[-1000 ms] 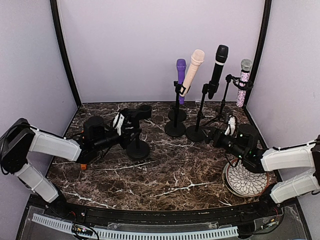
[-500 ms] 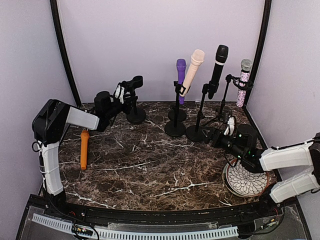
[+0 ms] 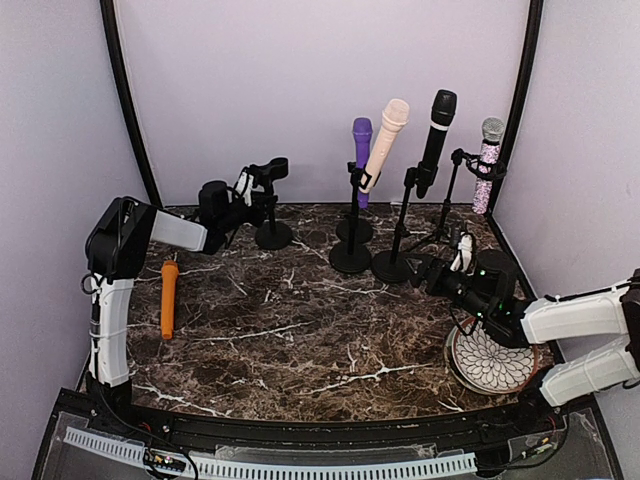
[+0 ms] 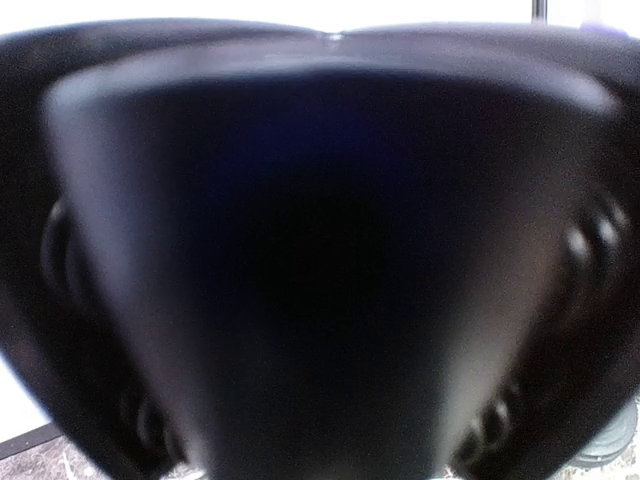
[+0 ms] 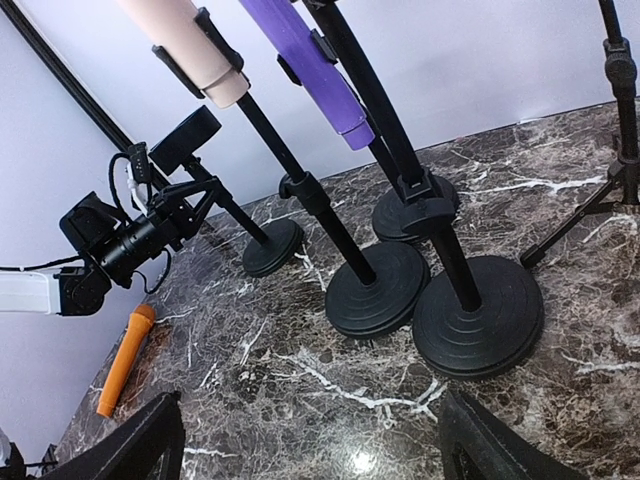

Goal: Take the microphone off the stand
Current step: Place the microphone stand at the center of the board, then pick up the microphone stand with the microphone from the center of the board.

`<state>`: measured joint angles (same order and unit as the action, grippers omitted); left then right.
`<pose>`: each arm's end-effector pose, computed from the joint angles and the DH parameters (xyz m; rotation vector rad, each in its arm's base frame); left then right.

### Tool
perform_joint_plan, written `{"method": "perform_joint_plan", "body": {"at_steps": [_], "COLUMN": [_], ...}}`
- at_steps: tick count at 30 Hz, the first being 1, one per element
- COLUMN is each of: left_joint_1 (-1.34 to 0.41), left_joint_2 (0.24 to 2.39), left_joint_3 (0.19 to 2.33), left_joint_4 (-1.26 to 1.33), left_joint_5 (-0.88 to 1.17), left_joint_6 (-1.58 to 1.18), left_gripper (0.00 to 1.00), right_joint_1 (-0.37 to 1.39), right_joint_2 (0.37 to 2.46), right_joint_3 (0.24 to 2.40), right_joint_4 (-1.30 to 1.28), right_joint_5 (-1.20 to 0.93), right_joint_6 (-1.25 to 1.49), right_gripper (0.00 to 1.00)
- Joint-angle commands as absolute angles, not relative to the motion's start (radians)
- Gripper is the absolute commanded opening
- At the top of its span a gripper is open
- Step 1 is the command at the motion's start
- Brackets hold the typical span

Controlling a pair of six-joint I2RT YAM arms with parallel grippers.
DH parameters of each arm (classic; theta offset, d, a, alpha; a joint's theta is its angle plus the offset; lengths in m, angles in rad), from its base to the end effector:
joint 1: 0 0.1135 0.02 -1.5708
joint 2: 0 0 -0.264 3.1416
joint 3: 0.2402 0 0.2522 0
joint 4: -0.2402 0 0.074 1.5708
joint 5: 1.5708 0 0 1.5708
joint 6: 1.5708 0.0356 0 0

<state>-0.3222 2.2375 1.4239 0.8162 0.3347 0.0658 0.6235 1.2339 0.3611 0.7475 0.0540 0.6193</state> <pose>0.4732 -0.1703 0.1844 0.5618 1.4844 -0.4628 0.1999 0.1414 0.1999 0.0386 1.7751 0.8724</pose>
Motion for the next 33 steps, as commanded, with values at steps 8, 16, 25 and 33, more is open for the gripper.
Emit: {"method": "perform_joint_plan", "body": {"at_steps": [8,16,25,33], "left_joint_1": [-0.311,-0.307,-0.307,-0.322], "left_joint_2": [2.22,2.116,1.901,1.702], "left_joint_3": [1.454,1.331,1.061,0.838], "left_joint_4": [0.812,0.867,0.983,0.996], "left_joint_5": [0.329,0.282,0.154,0.157], "left_joint_6": [0.031,0.02,-0.074,-0.26], "left_gripper": [0.66,0.98,0.99,0.99], "right_joint_1": [0.616,0.578,0.552,0.548], "right_joint_2": [1.288,1.403,1.577,1.739], "right_joint_3": [0.419,0.49,0.639,0.753], "right_joint_4": [0.758,0.829,0.849,0.882], "right_joint_5": [0.123,0.116,0.159,0.246], "right_joint_6": [0.585,0.575,0.471,0.417], "right_gripper": [0.92,0.93,0.85,0.74]}}
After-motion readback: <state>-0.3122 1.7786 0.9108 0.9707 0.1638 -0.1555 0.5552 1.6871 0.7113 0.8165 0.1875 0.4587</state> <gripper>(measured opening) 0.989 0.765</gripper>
